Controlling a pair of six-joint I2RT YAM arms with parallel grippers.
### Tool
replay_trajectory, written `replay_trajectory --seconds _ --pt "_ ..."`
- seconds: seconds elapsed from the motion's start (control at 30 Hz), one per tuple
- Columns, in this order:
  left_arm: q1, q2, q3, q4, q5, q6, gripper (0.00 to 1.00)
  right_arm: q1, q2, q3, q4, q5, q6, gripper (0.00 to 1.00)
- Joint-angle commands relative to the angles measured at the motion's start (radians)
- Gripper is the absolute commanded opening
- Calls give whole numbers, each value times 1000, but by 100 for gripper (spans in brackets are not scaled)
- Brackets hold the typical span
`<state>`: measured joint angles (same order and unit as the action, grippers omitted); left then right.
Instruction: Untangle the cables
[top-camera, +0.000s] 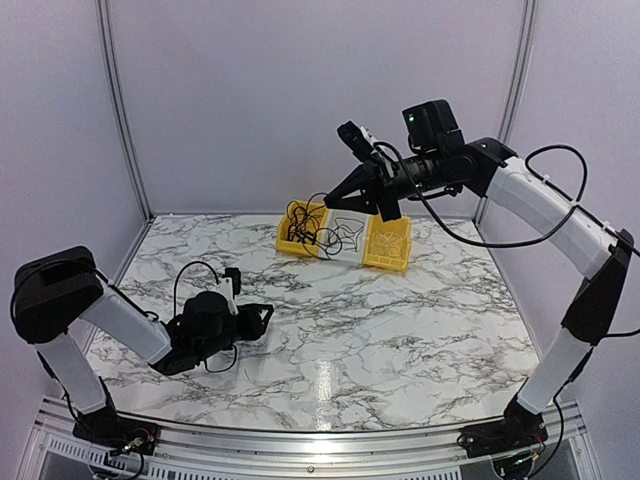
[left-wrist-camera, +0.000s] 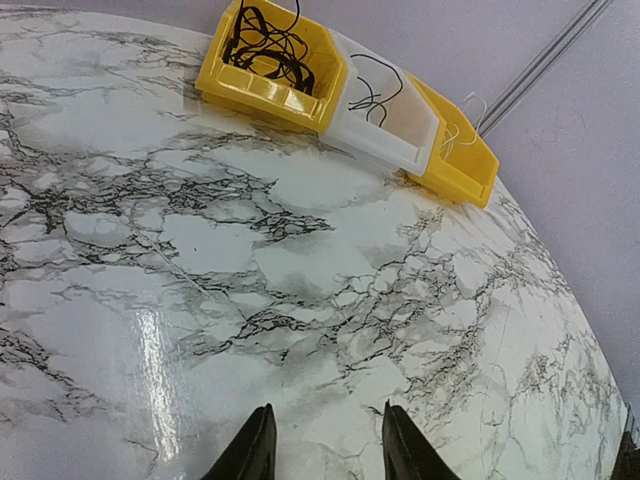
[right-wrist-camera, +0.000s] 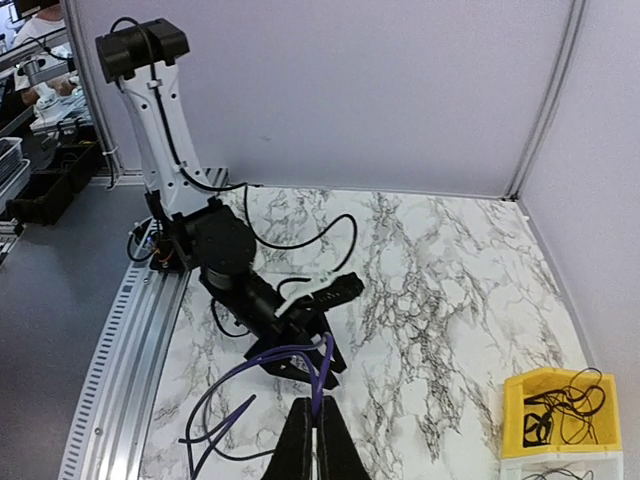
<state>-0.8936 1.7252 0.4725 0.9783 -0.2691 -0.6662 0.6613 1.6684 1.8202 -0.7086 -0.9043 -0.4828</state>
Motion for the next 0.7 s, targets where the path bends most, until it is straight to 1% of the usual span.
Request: replay_trajectory --seconds 0.0,0.1,0.17,0.23,0.33,0.5,0.67 --pt "14 -85 -49 8 -28 31 40 -65 28 55 29 77 13 0" --pt "21 -125 -80 8 -57 48 43 -102 56 65 63 137 31 0" --pt "27 -151 -94 8 -81 61 45 -118 76 68 99 208 45 0" --pt "35 -174 -102 2 -106 80 46 -133 103 71 133 271 56 0" --pt "45 -196 -105 -6 -108 114 46 -153 154 80 188 362 72 0" --pt "50 -231 -100 -30 -108 160 47 -186 269 107 285 509 87 0" --pt "51 -270 -91 -90 -138 193 47 -206 405 174 347 656 78 0"
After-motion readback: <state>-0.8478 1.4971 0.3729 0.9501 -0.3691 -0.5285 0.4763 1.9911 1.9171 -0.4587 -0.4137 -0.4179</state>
